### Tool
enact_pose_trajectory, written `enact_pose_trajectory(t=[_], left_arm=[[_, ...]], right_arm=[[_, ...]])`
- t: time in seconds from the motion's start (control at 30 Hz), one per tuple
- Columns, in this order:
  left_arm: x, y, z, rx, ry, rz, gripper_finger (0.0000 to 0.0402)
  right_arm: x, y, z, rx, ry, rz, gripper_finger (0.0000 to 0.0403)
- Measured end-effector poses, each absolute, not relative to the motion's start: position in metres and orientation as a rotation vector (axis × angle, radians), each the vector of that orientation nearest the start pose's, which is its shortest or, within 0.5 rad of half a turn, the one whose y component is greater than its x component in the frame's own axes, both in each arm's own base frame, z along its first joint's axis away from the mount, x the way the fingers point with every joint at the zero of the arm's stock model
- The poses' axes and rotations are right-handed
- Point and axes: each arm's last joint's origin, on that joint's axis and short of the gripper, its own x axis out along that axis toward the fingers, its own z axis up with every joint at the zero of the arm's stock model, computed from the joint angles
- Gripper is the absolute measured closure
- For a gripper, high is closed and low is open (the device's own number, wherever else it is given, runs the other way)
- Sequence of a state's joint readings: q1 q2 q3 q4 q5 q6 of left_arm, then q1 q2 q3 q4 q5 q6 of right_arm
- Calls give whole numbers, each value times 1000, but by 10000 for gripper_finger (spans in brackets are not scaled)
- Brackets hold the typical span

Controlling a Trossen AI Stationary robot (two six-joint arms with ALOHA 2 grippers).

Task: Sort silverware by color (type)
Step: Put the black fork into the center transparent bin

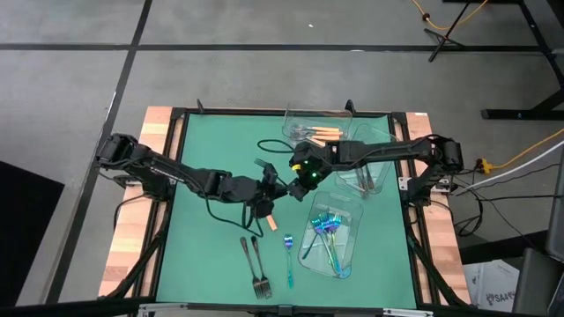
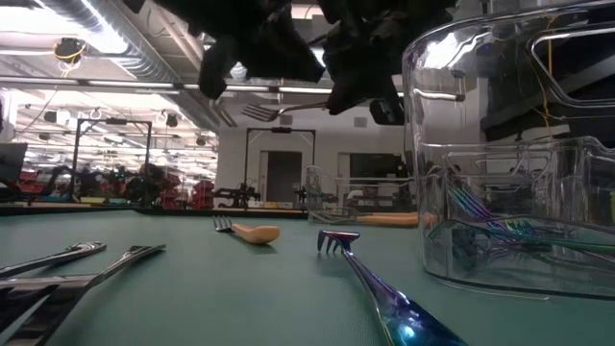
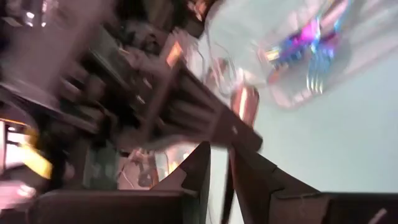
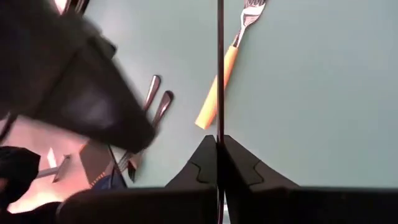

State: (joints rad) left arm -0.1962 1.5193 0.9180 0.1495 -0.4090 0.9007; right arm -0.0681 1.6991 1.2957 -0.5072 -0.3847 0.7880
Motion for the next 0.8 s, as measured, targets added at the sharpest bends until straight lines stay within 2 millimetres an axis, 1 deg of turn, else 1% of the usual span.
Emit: enact_pose_trajectory(t=[0.1, 0.2, 0.3, 0.4, 0.47, 0.57, 0.7, 0.8], left_arm=[[325, -60, 243, 997, 424, 9, 344], [325, -66, 245, 991, 386, -12, 344], [324, -69, 245, 989, 378, -28, 344], [324, -69, 245, 945, 381, -22, 344], [324, -69, 244, 910, 388, -17, 344], [324, -67, 243, 875, 401, -10, 344], [324, -65, 243, 850, 405, 0, 344], [324, -62, 243, 842, 410, 9, 344]], right_arm=[[357, -18, 251, 926, 980, -85, 403], [353, -26, 257, 913, 959, -99, 403], [344, -34, 266, 914, 947, -120, 403], [332, -40, 279, 890, 926, -157, 403], [322, -43, 287, 860, 919, -187, 403], [305, -43, 302, 815, 904, -250, 403], [277, -40, 323, 765, 879, -337, 403], [253, -39, 336, 745, 865, -437, 403]])
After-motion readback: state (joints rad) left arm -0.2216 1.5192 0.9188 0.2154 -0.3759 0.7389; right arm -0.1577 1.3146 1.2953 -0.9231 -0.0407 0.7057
